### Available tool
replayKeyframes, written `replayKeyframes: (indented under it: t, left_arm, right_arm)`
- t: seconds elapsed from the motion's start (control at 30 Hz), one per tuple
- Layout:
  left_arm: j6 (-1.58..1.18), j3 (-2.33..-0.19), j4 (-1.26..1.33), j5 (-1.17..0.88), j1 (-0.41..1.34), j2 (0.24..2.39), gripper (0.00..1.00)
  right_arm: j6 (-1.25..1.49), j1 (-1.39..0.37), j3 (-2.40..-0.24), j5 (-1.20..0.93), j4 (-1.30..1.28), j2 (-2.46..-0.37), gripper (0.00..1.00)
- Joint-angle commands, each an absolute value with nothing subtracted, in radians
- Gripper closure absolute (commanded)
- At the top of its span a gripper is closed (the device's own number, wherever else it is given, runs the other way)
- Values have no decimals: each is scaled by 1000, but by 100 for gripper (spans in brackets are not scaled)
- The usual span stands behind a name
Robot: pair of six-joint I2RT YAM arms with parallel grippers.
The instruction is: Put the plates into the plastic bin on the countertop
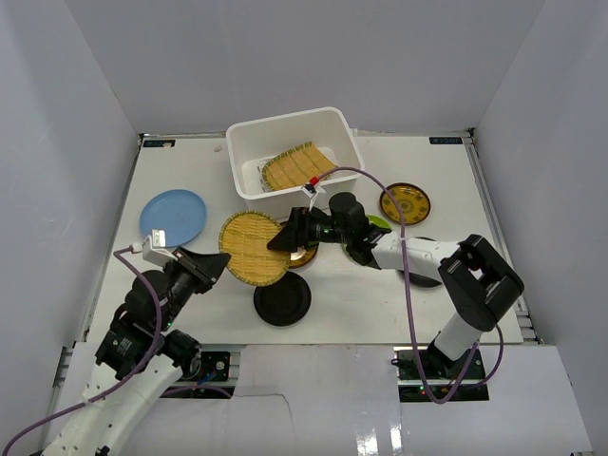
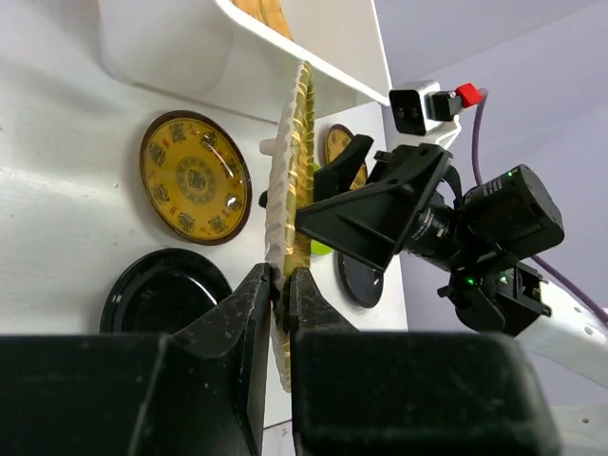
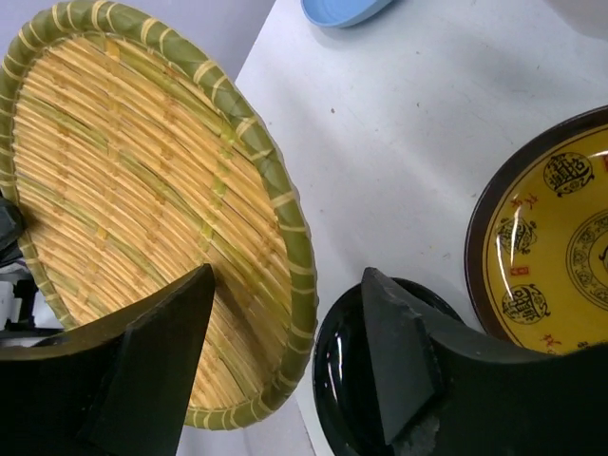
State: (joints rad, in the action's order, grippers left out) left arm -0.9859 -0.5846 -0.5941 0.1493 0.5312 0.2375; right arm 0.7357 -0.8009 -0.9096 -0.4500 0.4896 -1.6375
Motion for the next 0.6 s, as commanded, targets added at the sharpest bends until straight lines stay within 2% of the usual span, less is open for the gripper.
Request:
replayKeyframes:
  t: [0.0,0.03,0.07,0.13,0.17,0.2,0.27,0.43,0.57]
  left_arm:
    - [-956,-664,-440,71,531,265,100]
    - [-945,-664,-437,72,531,274,100]
    - [-948,-664,-445,104,529,291,100]
    - [-962,-670,-480,157,529,317,81]
    - [-956,-673,-492,185,531,331,68]
    - [-942,-673,-495,211,531,363,38]
    - [-911,-675,-486,303,531,402,15]
    - [-868,-686,-442,500,531,584,3]
    - [-859,-692,-387,575,516,719,2]
  right_arm:
    - [779,-784,-891,-474,607,-1614,33]
    - [778,-781,-890,-474,607,-1602,53]
    - [775,-772,-885,-463,606,-1574,81]
    - [772,-761,-885,-453,604,-1542,92]
    - [767,-741,-890,-449,603,-1530,92]
    - [764,-727,-896,-448,600,-1504,92]
    - [755,-672,-948,-445,562,-1490,92]
    - [665,-568,-1156,-394,411,-1531,92]
    - [647,-482,-1376,-399,310,-1644,92]
